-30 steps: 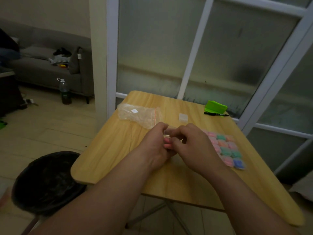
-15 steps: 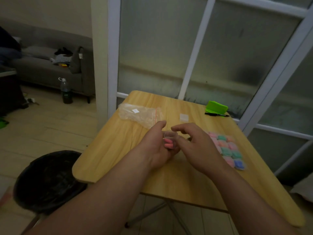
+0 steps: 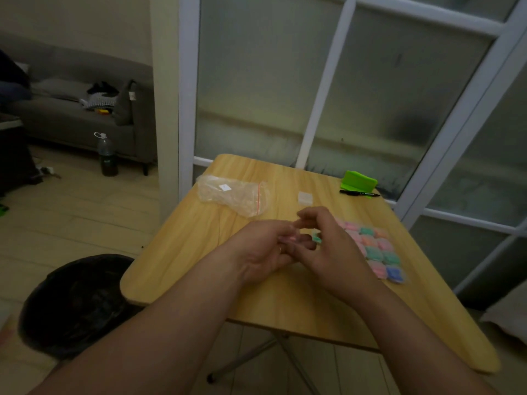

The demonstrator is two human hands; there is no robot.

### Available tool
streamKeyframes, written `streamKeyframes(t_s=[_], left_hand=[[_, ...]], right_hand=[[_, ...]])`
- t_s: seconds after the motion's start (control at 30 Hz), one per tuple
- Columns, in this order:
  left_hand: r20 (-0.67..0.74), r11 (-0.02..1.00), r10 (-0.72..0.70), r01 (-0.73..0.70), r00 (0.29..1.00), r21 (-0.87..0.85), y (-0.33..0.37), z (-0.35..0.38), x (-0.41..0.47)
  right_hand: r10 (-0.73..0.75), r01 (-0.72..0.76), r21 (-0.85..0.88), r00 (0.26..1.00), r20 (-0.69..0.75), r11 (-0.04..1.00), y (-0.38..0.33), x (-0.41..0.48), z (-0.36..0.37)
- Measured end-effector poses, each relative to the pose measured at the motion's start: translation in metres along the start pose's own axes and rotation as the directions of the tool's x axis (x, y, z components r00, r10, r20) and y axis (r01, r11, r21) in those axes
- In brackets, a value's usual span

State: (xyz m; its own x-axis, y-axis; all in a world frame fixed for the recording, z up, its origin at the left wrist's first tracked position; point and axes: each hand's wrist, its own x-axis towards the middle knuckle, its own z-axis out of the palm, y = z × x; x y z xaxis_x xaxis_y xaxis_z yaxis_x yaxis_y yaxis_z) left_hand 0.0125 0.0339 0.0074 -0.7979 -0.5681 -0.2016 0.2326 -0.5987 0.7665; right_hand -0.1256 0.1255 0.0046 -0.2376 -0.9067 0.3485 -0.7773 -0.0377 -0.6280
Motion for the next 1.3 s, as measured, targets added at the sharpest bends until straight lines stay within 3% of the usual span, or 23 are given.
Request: streamKeyframes(t_s=[0.07,0.2,0.37,0.6,0.73,0.87,0.97,1.1,1.3], left_hand=[[-0.081,1.000,0.027,-0.028,0.996,-0.002,0.000,0.001,0.000],[-0.215,0.992,0.098,-0.077,0.972,0.103,0.001,-0.001,0.007],[-0.236,0.988,0.109,-0.079,0.966,0.132,-0.004,0.006,0.009],[-0.128,0.993,0.060,-0.046,0.990,0.110,-0.020,0.029,0.014],[-0.070,0.984,0.082,-0.069,0.994,0.165,-0.028,0.036,0.020],[-0.231,0.952,0.169,-0.098,0.958,0.291,-0.022,0.029,0.028],[-0.343,0.948,0.267,-0.181,0.900,0.263,-0.012,0.023,0.029],[-0.390,0.947,0.309,-0.241,0.867,0.212,-0.008,0.020,0.030],[-0.431,0.945,0.320,-0.251,0.844,0.211,-0.005,0.017,0.036]], right_hand=[[0.036,-0.037,-0.022,0.999,-0.013,0.999,0.006,0.001,-0.007],[0.148,-0.149,0.007,0.967,-0.206,0.989,0.020,0.002,-0.031],[0.206,-0.228,-0.037,0.931,-0.302,0.973,0.043,0.000,-0.054],[0.061,-0.069,-0.171,0.997,-0.051,0.983,0.022,-0.010,-0.039],[0.021,-0.021,-0.196,1.000,0.000,0.980,0.021,-0.010,-0.032],[0.059,-0.061,-0.254,0.998,-0.016,0.965,0.034,-0.005,-0.036],[0.106,-0.098,-0.315,0.994,0.010,0.944,0.047,-0.002,-0.033],[0.135,-0.099,-0.472,0.990,0.044,0.876,0.052,0.000,-0.029],[0.130,-0.103,-0.467,0.991,0.026,0.878,0.055,0.001,-0.030]])
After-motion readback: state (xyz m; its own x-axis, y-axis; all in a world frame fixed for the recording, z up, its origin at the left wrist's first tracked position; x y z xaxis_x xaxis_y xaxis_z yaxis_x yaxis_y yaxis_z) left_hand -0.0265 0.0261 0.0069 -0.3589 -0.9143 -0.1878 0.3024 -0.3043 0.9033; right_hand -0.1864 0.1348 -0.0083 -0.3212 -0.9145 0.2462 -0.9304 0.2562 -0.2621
